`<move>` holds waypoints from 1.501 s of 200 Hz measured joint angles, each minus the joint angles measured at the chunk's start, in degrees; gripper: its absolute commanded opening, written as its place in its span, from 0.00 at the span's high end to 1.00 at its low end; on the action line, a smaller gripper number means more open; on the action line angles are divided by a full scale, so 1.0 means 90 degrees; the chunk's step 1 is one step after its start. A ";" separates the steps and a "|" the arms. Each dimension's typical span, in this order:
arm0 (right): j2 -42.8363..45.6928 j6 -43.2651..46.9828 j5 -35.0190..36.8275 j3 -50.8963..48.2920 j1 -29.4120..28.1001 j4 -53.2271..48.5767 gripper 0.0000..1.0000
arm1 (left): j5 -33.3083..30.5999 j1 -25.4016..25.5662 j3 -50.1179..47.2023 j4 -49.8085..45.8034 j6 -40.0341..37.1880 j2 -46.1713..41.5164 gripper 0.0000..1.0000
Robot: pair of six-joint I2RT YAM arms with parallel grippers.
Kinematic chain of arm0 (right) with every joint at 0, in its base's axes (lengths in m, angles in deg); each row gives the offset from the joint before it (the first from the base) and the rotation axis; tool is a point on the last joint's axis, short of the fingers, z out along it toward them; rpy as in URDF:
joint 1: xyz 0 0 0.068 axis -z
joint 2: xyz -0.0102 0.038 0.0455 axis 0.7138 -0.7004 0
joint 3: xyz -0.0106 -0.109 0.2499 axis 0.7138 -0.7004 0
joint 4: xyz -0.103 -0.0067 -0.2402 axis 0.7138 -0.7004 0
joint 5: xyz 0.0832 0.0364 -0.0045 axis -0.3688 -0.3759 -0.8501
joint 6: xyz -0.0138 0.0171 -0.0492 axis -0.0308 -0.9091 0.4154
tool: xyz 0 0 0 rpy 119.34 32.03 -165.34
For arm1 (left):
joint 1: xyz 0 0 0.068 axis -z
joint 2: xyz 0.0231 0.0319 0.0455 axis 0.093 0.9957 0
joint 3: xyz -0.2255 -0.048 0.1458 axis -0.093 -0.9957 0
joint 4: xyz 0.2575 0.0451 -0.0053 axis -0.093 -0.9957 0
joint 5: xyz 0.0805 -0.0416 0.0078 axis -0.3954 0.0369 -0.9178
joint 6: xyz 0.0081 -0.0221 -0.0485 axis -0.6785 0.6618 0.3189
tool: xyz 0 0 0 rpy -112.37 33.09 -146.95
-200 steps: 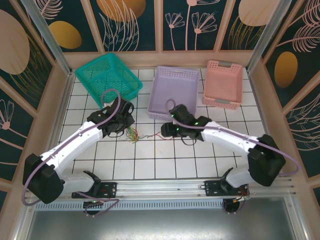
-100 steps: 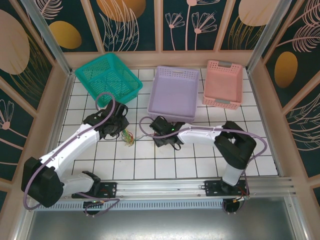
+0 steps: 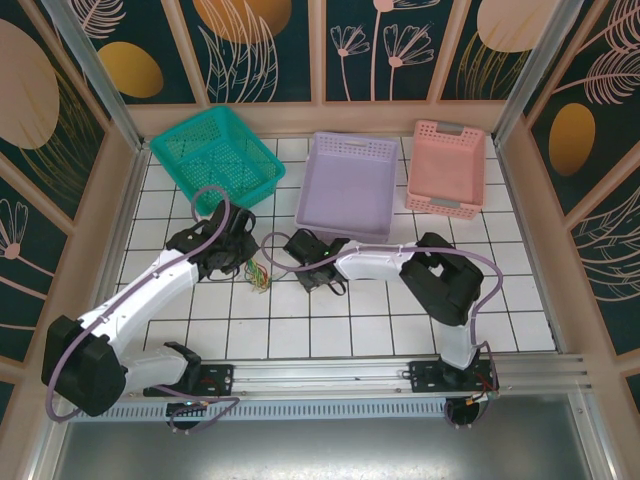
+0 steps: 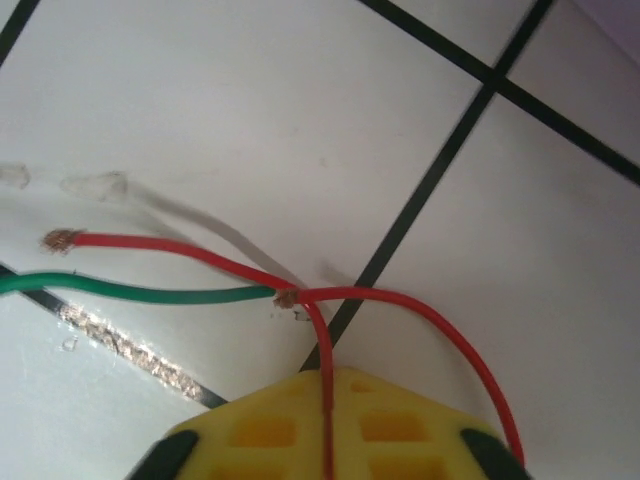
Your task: Untangle the cables
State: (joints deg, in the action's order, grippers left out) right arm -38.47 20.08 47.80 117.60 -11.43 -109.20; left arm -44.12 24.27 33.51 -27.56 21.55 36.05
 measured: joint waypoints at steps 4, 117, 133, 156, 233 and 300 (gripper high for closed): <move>0.0012 -0.0044 -0.0010 -0.0007 0.0002 0.0000 1.00 | 0.0000 0.0000 0.0002 0.0000 -0.0002 -0.0019 1.00; 0.2319 -0.0267 -0.1700 -0.1039 0.1090 -0.0391 1.00 | -0.0420 -0.0024 0.1105 0.0148 -0.0146 -0.0134 1.00; 0.2671 -0.0318 -0.1989 -0.1027 0.1290 -0.0469 1.00 | -0.0328 -0.0058 0.1069 0.0282 -0.0138 -0.0075 1.00; 0.2936 -0.0437 -0.2412 -0.0998 0.1615 -0.0583 1.00 | -0.0007 -0.0124 0.0877 0.0738 -0.0087 -0.0044 1.00; 0.3177 -0.1404 -0.4034 -0.0270 0.2875 -0.0486 1.00 | 0.1962 -0.0148 -0.1110 0.3638 0.0731 0.0801 0.87; 0.3072 -0.2101 -0.4690 -0.0148 0.3036 -0.0022 1.00 | 0.2268 -0.0148 -0.1154 0.4648 0.0950 0.1149 0.30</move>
State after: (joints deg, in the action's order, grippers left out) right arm -10.82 1.17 5.60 116.27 15.89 -109.40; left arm -23.71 22.94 23.13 14.27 30.10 46.39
